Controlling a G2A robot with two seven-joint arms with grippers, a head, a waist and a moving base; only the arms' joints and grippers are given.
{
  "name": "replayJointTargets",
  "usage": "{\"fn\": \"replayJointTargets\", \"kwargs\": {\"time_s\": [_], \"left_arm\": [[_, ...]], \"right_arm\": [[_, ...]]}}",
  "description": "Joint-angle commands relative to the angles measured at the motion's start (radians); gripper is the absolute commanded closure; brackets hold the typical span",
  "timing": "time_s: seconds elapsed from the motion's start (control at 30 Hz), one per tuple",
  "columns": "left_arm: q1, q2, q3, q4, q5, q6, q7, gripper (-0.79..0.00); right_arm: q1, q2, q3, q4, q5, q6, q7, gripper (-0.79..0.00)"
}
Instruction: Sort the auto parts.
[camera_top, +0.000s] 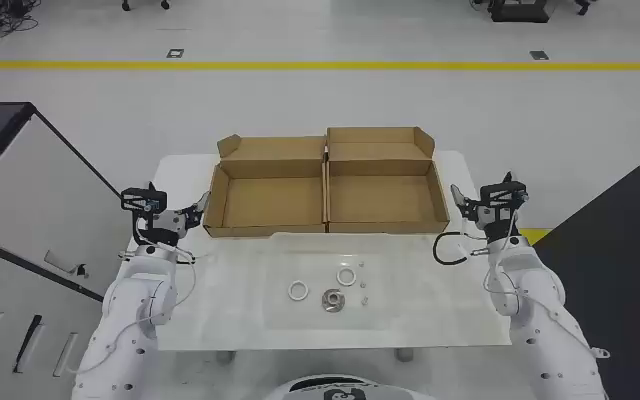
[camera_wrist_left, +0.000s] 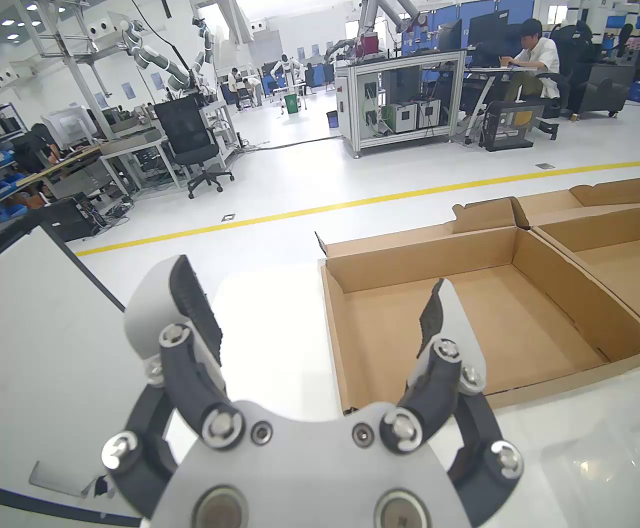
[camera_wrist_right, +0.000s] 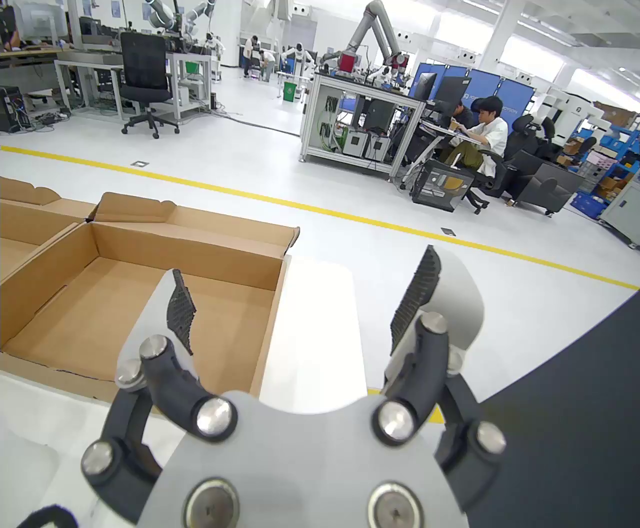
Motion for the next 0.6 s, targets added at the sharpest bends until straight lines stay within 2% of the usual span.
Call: {"fn": "replayJointTargets", "kwargs": {"time_s": [0.0,0.4,0.57], "left_arm": [[0.0,0.0,0.0,0.0,0.0,0.0,0.0,-0.784],[0.0,0.0,0.0,0.0,0.0,0.0,0.0,-0.785],[0.0,0.0,0.0,0.0,0.0,0.0,0.0,-0.785]], "right_arm": [[0.0,0.0,0.0,0.0,0.0,0.0,0.0,-0.784],[0.003,0.001,0.002,-0.005,-0.008,-0.002,-0.003,-0.785],[0.014,0.008,0.037,-0.082,-0.06,-0.072,-0.003,-0.785]]}}
